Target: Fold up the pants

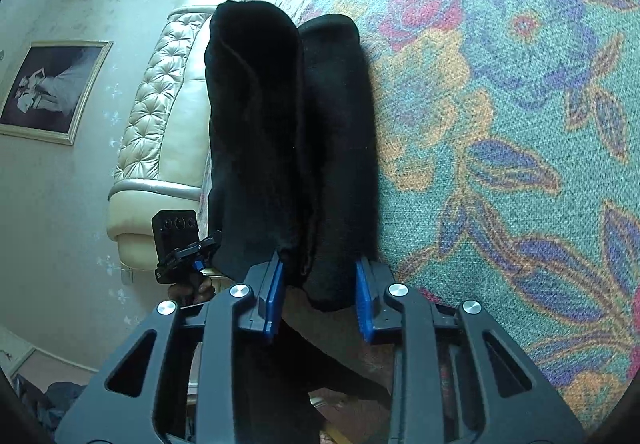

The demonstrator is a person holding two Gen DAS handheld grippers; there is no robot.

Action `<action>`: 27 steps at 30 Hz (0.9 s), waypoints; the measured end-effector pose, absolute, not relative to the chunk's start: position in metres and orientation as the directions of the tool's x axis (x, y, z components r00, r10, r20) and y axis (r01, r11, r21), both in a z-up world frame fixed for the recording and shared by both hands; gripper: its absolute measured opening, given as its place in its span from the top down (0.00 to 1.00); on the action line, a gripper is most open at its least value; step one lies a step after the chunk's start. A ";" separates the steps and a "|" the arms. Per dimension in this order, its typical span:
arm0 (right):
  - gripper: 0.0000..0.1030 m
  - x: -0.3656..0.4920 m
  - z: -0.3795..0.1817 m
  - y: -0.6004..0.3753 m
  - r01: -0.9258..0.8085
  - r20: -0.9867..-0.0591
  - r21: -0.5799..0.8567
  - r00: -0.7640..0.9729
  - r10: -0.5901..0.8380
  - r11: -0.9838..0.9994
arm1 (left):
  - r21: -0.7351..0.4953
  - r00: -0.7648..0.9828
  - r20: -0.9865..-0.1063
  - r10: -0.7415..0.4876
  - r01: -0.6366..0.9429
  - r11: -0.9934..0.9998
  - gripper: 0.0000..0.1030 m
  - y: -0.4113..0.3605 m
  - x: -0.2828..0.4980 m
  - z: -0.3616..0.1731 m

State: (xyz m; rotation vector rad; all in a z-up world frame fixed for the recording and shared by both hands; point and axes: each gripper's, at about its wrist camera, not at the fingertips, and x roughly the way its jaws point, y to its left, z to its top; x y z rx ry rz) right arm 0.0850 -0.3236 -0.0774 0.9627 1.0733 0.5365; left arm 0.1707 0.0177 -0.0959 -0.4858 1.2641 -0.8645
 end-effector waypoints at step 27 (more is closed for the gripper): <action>0.08 0.189 -0.055 -0.368 -0.033 -0.337 0.910 0.523 0.783 0.413 | -0.818 0.056 -0.512 -0.857 0.273 0.506 0.21 0.003 0.284 -0.069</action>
